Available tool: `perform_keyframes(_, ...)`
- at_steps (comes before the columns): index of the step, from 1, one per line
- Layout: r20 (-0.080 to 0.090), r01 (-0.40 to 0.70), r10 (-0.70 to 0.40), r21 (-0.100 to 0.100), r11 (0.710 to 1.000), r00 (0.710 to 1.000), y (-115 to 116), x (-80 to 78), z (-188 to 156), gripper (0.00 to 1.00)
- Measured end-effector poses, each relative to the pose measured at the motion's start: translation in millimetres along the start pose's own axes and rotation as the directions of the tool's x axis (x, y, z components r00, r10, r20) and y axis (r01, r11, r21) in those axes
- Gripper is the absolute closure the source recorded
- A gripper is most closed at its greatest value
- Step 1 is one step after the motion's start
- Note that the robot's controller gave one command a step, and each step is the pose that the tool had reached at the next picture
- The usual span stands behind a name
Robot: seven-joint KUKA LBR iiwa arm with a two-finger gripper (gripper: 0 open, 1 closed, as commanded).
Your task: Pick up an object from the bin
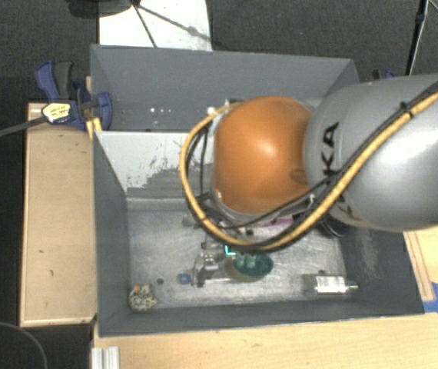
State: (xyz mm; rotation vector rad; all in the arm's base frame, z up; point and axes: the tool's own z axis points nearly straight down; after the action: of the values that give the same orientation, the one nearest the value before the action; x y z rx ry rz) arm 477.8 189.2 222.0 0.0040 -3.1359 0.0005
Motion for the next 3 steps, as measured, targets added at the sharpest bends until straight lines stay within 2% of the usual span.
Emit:
perform_keyframes(1, 0.011, 0.032, -0.032, -0.004, 0.999, 0.999, -102, -29.8, 151, 0.0)
perform_keyframes(2, 0.012, 0.067, -0.067, 0.002, 0.998, 0.998, -154, -52.0, 120, 0.0)
perform_keyframes(3, 0.006, 0.334, -0.334, -0.001, 0.942, 0.942, -72, -7.5, 114, 0.0)
